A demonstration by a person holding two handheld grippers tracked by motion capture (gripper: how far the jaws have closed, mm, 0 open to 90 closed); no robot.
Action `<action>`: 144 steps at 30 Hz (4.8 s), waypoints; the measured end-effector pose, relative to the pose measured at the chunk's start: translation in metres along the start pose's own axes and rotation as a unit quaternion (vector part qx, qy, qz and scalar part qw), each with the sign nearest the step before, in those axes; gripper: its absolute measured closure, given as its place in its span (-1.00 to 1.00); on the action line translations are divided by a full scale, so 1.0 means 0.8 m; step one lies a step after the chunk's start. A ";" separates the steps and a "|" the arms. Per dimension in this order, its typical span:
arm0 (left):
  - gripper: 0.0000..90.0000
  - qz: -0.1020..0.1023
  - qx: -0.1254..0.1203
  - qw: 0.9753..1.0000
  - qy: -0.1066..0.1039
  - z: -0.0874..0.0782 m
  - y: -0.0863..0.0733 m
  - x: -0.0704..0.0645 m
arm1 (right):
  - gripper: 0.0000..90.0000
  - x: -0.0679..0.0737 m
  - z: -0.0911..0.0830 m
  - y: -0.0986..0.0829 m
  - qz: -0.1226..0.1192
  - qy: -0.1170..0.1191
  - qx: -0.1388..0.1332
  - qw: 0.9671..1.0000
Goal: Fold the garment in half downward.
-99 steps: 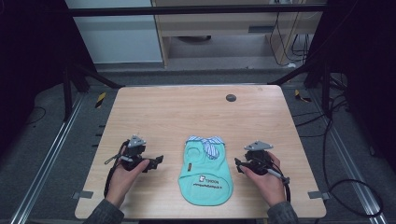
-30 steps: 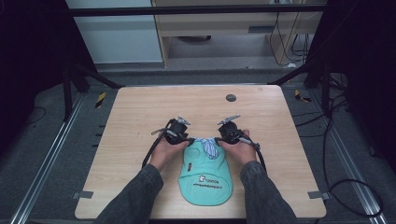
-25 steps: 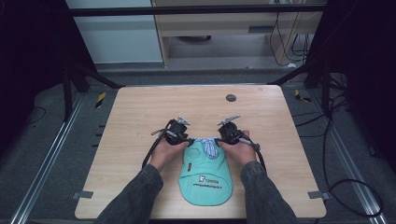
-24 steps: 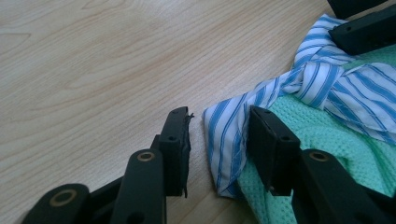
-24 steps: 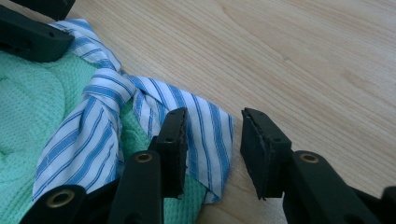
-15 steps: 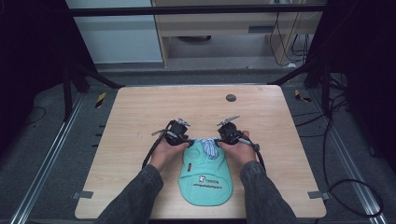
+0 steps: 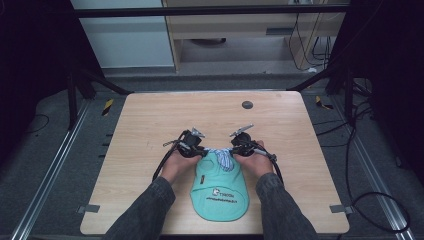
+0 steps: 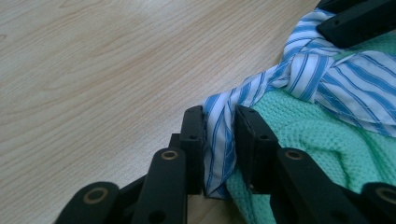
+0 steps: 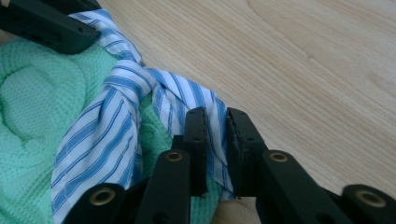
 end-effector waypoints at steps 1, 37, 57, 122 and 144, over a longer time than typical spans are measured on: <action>0.68 0.003 0.001 1.000 0.000 0.000 0.000 -0.001 | 0.80 0.002 0.000 0.000 -0.002 0.000 0.001 1.000; 0.92 0.064 -0.028 0.998 0.001 -0.051 0.026 -0.014 | 0.88 0.015 -0.064 0.005 -0.062 0.008 -0.067 0.996; 0.92 0.079 -0.030 0.996 0.011 -0.061 0.043 -0.012 | 0.87 0.017 -0.081 0.013 -0.076 0.009 -0.070 0.995; 0.92 0.092 -0.063 0.993 0.039 -0.109 0.076 0.009 | 0.88 0.023 -0.118 0.070 -0.117 -0.019 -0.086 0.989; 0.91 0.092 -0.068 0.992 0.061 -0.123 0.091 0.023 | 0.88 0.026 -0.121 0.095 -0.124 -0.031 -0.095 0.987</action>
Point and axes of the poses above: each handheld gripper's, and its own axes: z roughly forward along the jaws, y roughly out of its top, x roughly to its left, the point moved 6 cm from there along z, roughly forward along the jaws, and after that the axes turned 7 degrees about z, right-handed, at the moved point
